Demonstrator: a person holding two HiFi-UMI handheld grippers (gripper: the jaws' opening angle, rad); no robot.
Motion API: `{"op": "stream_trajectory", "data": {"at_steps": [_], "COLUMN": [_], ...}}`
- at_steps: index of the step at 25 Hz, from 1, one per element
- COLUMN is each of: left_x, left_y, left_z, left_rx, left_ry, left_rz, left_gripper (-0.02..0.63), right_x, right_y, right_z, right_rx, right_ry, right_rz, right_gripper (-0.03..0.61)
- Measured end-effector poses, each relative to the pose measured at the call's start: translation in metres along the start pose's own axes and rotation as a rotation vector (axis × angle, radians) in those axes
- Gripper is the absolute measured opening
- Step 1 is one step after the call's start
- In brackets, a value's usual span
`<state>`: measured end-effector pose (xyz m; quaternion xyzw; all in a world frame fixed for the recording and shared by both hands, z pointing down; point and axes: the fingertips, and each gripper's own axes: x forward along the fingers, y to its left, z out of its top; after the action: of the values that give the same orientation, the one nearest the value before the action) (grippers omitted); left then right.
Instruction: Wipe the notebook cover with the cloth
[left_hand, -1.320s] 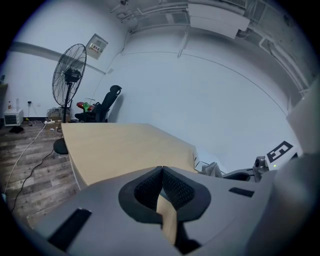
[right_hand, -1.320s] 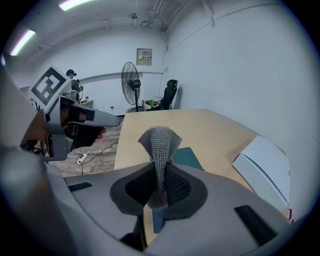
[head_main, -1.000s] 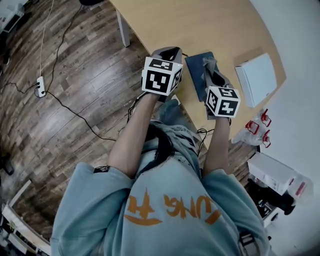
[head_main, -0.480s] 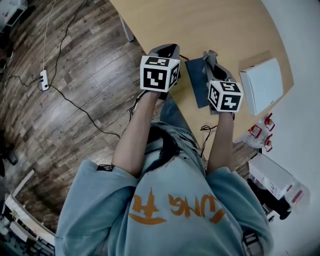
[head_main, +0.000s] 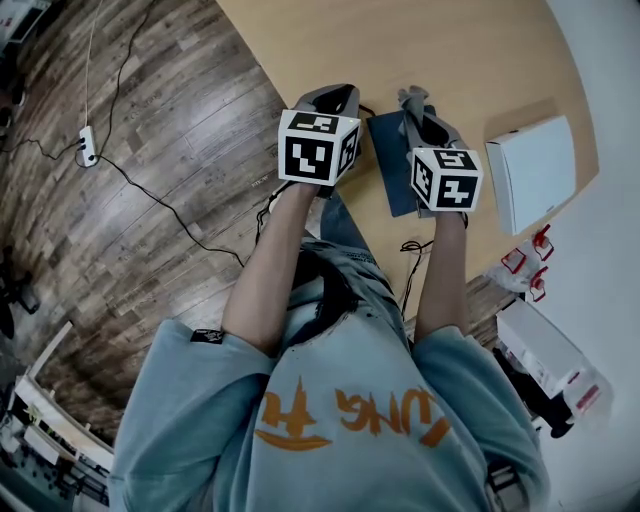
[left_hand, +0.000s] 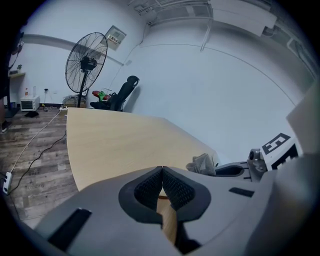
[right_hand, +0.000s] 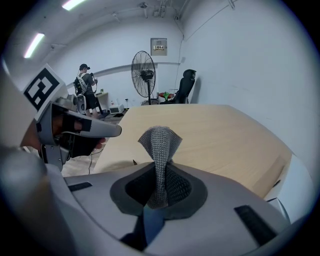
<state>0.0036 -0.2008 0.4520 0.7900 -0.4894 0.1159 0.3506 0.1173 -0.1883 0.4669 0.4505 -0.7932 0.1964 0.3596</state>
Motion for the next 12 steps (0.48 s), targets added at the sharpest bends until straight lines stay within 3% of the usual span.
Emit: {"op": "stream_trajectory", "data": {"at_steps": [12], "left_x": [0.006], "left_y": [0.013], "left_z": [-0.011], "left_rx": [-0.01], "left_ry": [0.028], "left_rz": [0.035], "left_gripper": [0.018], "right_x": [0.029], "right_y": [0.002], "right_z": [-0.007], "right_rx": [-0.024], "right_ry": [0.043], "right_rz": [0.033], "right_gripper": [0.029]}}
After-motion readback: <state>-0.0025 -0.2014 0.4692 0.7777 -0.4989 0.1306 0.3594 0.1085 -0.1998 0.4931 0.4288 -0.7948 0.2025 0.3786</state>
